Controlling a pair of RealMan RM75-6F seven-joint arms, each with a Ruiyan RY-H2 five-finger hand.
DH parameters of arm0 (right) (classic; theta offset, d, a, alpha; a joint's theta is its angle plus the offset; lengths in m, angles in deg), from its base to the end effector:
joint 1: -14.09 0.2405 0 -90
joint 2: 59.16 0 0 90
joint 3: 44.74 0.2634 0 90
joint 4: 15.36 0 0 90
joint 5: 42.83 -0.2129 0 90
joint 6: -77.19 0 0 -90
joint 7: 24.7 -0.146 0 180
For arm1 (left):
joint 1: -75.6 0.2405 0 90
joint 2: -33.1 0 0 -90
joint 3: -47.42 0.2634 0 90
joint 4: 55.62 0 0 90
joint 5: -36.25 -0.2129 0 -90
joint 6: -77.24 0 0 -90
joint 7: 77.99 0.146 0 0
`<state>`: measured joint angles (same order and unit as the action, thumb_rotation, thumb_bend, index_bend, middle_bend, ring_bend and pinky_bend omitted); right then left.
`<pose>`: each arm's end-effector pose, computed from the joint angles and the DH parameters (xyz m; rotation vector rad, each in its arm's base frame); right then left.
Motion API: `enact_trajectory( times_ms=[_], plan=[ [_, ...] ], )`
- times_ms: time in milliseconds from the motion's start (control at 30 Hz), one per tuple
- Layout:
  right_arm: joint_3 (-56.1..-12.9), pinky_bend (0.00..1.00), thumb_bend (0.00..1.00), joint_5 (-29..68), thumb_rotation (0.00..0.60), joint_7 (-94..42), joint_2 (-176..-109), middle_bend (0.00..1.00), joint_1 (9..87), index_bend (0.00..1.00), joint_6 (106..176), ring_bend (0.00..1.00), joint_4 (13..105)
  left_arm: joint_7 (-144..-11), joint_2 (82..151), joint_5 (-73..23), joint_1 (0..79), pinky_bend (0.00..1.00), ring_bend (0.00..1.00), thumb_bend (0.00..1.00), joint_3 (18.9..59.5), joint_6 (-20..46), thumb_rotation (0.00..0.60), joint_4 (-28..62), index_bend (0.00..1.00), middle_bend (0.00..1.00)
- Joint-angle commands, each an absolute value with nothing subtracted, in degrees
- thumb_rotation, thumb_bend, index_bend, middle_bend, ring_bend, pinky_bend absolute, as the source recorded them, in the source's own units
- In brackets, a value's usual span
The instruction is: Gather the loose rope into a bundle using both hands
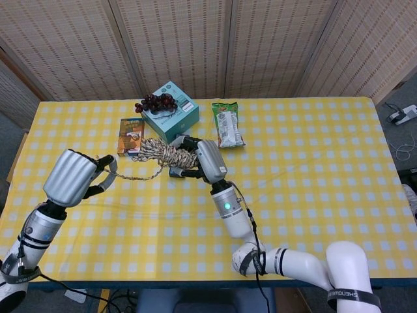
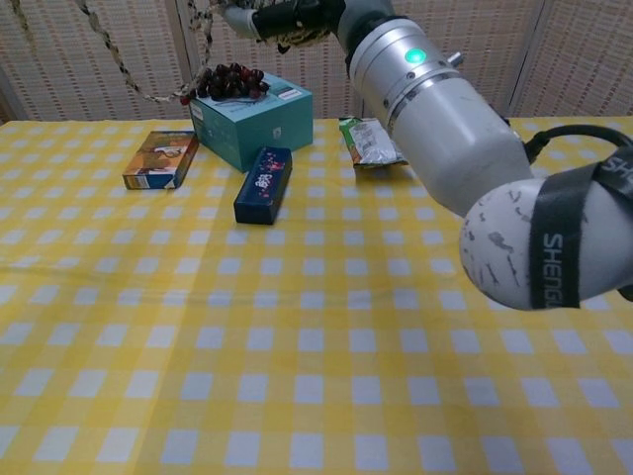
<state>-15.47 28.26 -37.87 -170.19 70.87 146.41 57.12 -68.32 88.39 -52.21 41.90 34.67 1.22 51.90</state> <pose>0.0236 -0.3829 -0.0335 1.3868 -1.3139 1.9471 -0.1208 0.3097 0.1850 -1.7314 -0.4268 -1.2942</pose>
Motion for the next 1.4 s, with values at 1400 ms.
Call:
enact_trajectory(
  times_ms=[1400],
  plan=[
    [-21.7, 0.56, 0.32, 32.5, 0.600, -41.9, -164.9, 0.72, 75.6, 0.92, 130.7, 0.54, 61.8, -82.0, 94.8, -40.2, 35.9, 1.00, 0.98, 0.40, 24.4, 2.3, 0.600, 55.5, 0.67, 1.00]
  ],
)
